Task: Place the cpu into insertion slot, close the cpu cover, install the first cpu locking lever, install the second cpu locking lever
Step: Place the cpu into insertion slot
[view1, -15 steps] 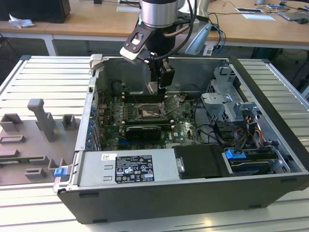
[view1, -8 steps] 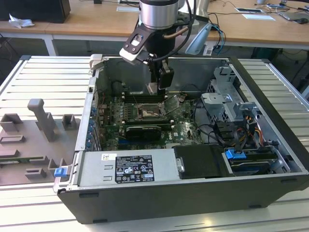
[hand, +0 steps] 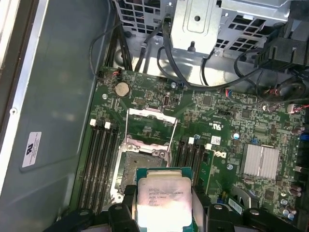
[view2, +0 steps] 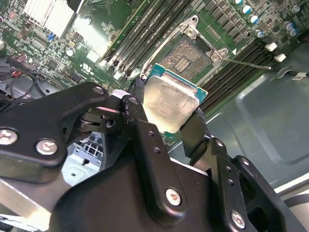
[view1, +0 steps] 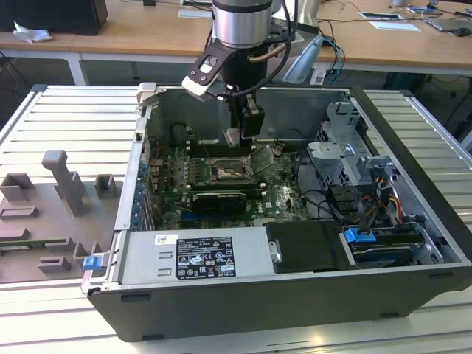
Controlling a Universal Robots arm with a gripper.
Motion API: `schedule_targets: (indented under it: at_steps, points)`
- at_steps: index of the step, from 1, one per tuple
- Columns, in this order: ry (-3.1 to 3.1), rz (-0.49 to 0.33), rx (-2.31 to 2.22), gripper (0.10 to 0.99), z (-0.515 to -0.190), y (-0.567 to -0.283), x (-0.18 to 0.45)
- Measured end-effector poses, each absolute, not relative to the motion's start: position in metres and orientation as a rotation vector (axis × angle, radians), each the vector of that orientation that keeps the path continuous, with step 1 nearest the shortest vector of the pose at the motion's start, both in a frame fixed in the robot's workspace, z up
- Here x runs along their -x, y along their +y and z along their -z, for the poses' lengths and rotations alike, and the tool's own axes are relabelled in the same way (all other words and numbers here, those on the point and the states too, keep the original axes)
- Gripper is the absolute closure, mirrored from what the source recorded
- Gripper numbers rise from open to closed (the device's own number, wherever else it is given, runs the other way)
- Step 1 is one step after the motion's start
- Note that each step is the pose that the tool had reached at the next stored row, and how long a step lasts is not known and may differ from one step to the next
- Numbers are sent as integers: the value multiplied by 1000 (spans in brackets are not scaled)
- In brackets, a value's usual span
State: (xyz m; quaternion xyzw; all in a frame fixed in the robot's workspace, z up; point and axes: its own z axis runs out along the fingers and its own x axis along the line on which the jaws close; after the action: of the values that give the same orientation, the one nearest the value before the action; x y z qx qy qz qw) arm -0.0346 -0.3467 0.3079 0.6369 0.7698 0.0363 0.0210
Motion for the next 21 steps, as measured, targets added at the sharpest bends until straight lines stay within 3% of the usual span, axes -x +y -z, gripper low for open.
schedule_targets:
  at_steps: [21]
  points:
    - [2352, -111, -2015, 545, -295, -347, 35]
